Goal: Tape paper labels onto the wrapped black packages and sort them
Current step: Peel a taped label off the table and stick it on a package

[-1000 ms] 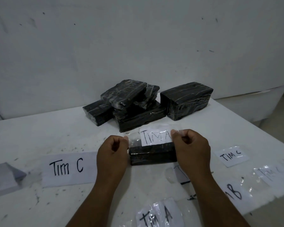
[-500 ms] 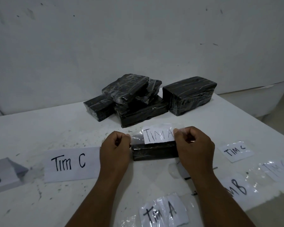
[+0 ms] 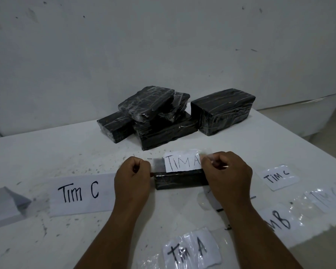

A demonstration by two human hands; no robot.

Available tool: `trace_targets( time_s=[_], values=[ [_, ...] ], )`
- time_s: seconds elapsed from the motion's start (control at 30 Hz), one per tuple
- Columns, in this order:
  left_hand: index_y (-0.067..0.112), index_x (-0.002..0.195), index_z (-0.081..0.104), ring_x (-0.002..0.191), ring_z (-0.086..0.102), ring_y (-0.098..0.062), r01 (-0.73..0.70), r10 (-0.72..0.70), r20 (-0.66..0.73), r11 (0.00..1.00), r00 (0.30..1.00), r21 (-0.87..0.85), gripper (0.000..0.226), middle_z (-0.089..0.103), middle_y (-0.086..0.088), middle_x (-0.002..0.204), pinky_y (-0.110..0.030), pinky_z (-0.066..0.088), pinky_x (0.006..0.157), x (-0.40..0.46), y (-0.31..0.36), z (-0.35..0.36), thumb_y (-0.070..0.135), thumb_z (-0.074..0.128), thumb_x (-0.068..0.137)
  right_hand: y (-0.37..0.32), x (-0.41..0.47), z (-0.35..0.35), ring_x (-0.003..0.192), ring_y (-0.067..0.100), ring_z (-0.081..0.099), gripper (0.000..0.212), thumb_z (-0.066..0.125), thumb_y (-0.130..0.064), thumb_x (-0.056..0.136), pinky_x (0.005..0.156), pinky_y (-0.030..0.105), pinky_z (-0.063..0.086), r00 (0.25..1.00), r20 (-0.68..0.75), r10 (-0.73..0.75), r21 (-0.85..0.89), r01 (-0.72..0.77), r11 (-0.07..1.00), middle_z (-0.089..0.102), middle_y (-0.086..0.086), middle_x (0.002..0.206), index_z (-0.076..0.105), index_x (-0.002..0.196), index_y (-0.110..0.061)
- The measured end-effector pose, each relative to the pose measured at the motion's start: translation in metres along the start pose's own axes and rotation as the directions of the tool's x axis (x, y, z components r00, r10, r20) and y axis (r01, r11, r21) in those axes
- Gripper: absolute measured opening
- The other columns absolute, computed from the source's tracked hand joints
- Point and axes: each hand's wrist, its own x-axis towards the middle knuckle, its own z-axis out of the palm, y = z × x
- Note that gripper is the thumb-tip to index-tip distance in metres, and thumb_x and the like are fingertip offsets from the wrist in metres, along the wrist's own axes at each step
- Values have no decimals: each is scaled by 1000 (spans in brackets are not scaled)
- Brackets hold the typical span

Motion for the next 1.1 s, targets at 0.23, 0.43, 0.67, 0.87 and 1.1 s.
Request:
trace_targets(
  time_s=[0.23, 0.43, 0.67, 0.87, 1.1],
  values=[
    [0, 78, 61, 76, 60, -30, -11, 11, 2, 999, 1000, 43, 21, 65, -14, 78, -37, 45, 63, -1, -3, 0, 14, 57, 93, 1, 0, 0, 65, 7, 62, 20, 83, -23, 82, 62, 3, 41, 1000, -2, -5, 3, 5, 1000, 65, -5, 68, 70, 70, -14],
    [-1, 77, 62, 68, 52, -16, -19, 19, 7, 996, 1000, 84, 23, 64, -12, 76, -30, 40, 58, 0, -6, -1, 14, 58, 94, 2, 0, 1, 67, 7, 61, 21, 82, -23, 83, 63, 5, 40, 1000, 5, 3, 14, -3, 1000, 64, -6, 69, 69, 70, -15],
    [-1, 77, 62, 65, 51, -12, -17, 16, 10, 993, 1000, 119, 23, 63, -9, 75, -25, 34, 56, 0, -5, -1, 13, 59, 95, 3, -1, 0, 68, 9, 61, 17, 82, -20, 82, 65, 12, 43, 1000, 5, -6, 13, 6, 1000, 64, -5, 70, 70, 72, -14],
    [3, 76, 63, 66, 51, -10, -9, 4, 44, 991, 999, 132, 23, 63, -5, 74, -24, 34, 57, -1, -4, -3, 14, 59, 96, 5, -2, 0, 68, 8, 60, 18, 82, -19, 82, 64, 6, 40, 1000, 6, -19, 12, 19, 1000, 63, -6, 70, 69, 71, -15],
    [12, 75, 66, 71, 60, -13, -23, 13, 59, 987, 998, 161, 23, 69, -1, 74, -23, 37, 58, -3, -5, -5, 21, 62, 95, 6, -2, 0, 69, 7, 60, 18, 81, -18, 82, 64, 5, 39, 1000, 19, -23, 13, 23, 1000, 62, -6, 70, 68, 71, -16]
  ],
)
